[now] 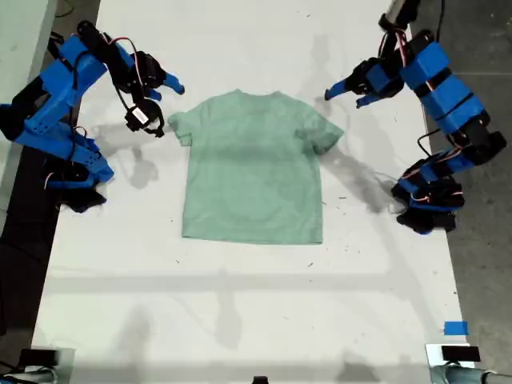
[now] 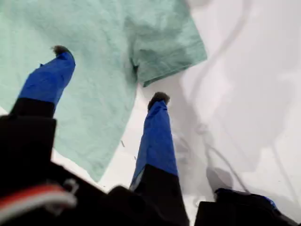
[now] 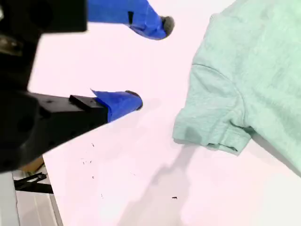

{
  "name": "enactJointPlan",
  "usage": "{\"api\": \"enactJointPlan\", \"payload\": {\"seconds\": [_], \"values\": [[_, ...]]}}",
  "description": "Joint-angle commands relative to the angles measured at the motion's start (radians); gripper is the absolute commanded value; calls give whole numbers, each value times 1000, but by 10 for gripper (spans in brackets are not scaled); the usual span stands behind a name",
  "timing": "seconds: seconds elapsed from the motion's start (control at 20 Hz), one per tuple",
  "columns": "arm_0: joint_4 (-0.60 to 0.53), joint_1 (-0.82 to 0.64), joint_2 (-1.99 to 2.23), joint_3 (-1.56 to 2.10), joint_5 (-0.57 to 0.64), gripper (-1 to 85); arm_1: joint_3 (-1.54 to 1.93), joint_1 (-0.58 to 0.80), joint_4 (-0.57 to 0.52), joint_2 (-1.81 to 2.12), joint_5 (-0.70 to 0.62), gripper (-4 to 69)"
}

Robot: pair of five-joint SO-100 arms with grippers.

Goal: Fold t-shirt

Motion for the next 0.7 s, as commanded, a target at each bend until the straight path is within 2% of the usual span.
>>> {"api": "enactJointPlan", "payload": {"seconds": [0.0, 0.15, 0.35, 0.55, 0.65], "values": [[-11, -15, 3, -54, 11, 261, 91, 83, -129, -5, -158, 381], [-23, -14, -12, -54, 11, 260, 206, 126, -284, -74, -276, 379], [-31, -3, -26, -54, 6, 259, 275, 121, -476, -219, -345, 377], [-31, -2, -38, -54, 11, 254, 233, 95, -551, -442, -364, 374], [-32, -3, -46, -52, 12, 252, 222, 89, -574, -506, -368, 341]]}}
